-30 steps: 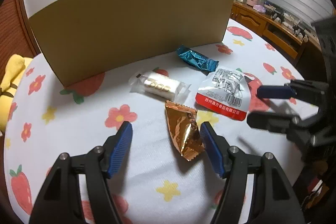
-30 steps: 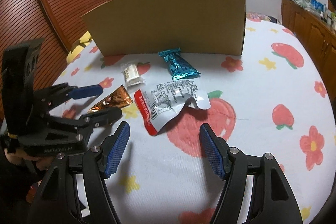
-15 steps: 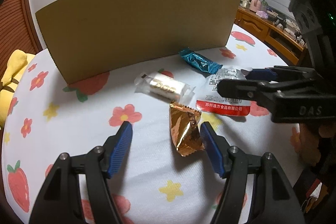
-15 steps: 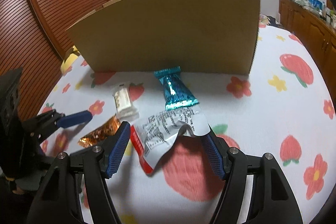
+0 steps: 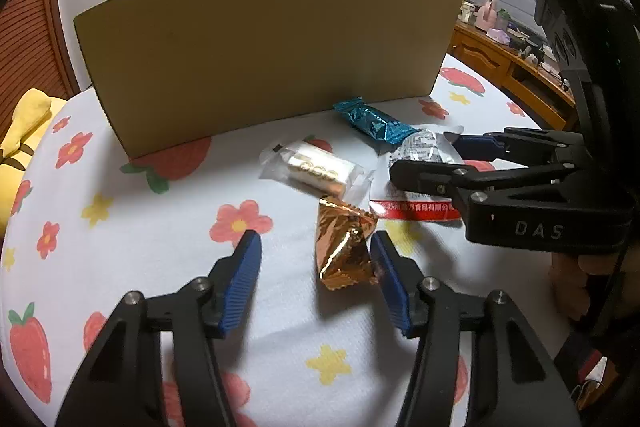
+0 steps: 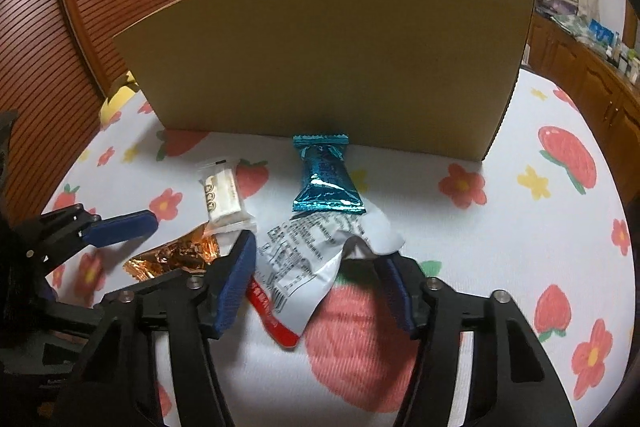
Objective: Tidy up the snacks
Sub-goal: 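Grasp the white-red packet with the right tool while the left tool approaches the copper wrapper, then grasp the copper wrapper with the left tool while the right tool holds the white-red packet, then lift both held packets and carry them over the cardboard box, then open both tools to drop the packets into the box, then move both open tools back toward the teal candy and white bar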
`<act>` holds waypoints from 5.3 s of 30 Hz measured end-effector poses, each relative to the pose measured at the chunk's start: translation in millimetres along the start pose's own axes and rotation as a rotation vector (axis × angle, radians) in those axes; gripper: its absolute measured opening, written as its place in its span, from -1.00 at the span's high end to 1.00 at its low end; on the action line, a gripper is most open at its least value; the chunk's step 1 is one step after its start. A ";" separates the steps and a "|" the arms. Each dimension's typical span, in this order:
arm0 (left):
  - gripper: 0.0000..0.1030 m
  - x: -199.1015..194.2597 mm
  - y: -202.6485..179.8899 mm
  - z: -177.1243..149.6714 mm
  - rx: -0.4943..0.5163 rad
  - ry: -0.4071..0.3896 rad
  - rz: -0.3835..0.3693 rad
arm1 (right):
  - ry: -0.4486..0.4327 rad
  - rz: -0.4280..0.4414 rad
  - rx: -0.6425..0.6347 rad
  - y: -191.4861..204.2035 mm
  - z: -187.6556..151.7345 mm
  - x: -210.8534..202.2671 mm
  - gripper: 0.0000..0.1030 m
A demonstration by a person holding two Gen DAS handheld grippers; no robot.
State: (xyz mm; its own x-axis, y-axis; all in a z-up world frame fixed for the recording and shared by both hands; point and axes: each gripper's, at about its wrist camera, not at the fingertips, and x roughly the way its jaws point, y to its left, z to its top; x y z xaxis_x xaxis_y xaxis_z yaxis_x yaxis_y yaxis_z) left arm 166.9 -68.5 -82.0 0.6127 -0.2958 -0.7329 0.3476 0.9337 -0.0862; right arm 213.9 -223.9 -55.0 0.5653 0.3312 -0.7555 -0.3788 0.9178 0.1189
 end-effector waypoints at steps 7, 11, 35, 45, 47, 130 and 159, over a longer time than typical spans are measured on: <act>-0.06 -0.1 -0.2 0.2 0.003 0.000 -0.004 | 0.005 0.044 0.011 -0.6 0.9 -1.2 0.23; -0.06 0.1 -0.4 0.6 0.005 0.000 -0.004 | 0.000 0.067 0.031 -4.7 -1.0 -6.6 0.31; -0.06 -1.5 -7.6 2.9 0.052 0.013 -0.048 | -0.051 0.072 0.029 -16.3 -25.0 -47.6 0.48; 0.52 4.2 -13.7 7.5 0.071 0.035 -0.009 | -0.058 0.086 0.046 -20.7 -31.2 -54.0 0.48; 0.55 3.0 -12.7 6.6 0.064 0.033 -0.015 | -0.059 0.087 0.043 -20.6 -32.0 -54.7 0.48; 0.55 -11.7 83.8 177.2 -0.040 -0.199 0.081 | -0.243 0.103 -0.080 -56.2 137.4 -39.2 0.47; 0.37 -83.1 47.8 137.9 0.007 -0.275 0.089 | -0.283 0.074 -0.093 -27.5 107.0 -98.7 0.35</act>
State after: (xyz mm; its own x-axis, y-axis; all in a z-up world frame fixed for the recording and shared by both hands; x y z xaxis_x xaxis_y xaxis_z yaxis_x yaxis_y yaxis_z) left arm 230.5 -27.1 67.9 0.8103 -0.2578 -0.5263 0.2883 0.9572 -0.0250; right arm 246.9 -258.4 85.3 0.7106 0.4564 -0.5355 -0.4849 0.8691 0.0973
